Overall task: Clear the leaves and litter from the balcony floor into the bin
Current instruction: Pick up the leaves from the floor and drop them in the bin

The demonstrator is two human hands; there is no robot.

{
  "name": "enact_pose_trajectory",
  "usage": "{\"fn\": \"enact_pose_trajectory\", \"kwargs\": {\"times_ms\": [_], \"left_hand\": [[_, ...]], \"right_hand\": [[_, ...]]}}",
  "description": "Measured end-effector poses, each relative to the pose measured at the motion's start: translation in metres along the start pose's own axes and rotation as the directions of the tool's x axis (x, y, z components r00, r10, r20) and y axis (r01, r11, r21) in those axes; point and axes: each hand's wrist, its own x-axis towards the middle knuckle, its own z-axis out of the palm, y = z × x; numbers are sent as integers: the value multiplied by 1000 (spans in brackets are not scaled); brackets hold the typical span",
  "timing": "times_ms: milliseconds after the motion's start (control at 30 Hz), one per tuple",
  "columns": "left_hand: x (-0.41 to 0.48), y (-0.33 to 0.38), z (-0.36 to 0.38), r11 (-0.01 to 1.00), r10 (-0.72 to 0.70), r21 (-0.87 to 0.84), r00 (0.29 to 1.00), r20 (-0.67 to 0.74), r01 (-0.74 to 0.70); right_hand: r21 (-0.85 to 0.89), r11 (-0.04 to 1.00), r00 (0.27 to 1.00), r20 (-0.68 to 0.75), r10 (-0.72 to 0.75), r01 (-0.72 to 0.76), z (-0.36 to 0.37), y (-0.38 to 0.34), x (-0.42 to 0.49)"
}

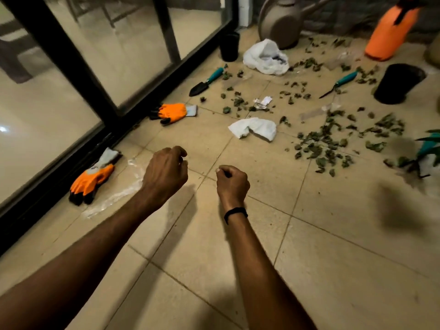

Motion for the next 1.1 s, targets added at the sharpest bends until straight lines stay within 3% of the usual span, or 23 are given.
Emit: {"fn": "enact_pose_trajectory", "kwargs": {"times_ms": [333,567,800,1100], "left_hand": [[88,146,67,939,307,-177,951,37,-296],[88,207,144,874,388,-393,898,207,-287],[86,187,212,869,351,-464,876,331,-173],[95,207,228,870,335,-476,862,380,-129]], "right_hand": [[-141,989,939,-334,-80,34,-156,-20,76],[-219,970,831,-556,-34,-107,-233,18,85],[-418,887,852,-520,-59,-194,-222,38,96],[-593,732,878,-478,16,-336,-258,36,132]]}}
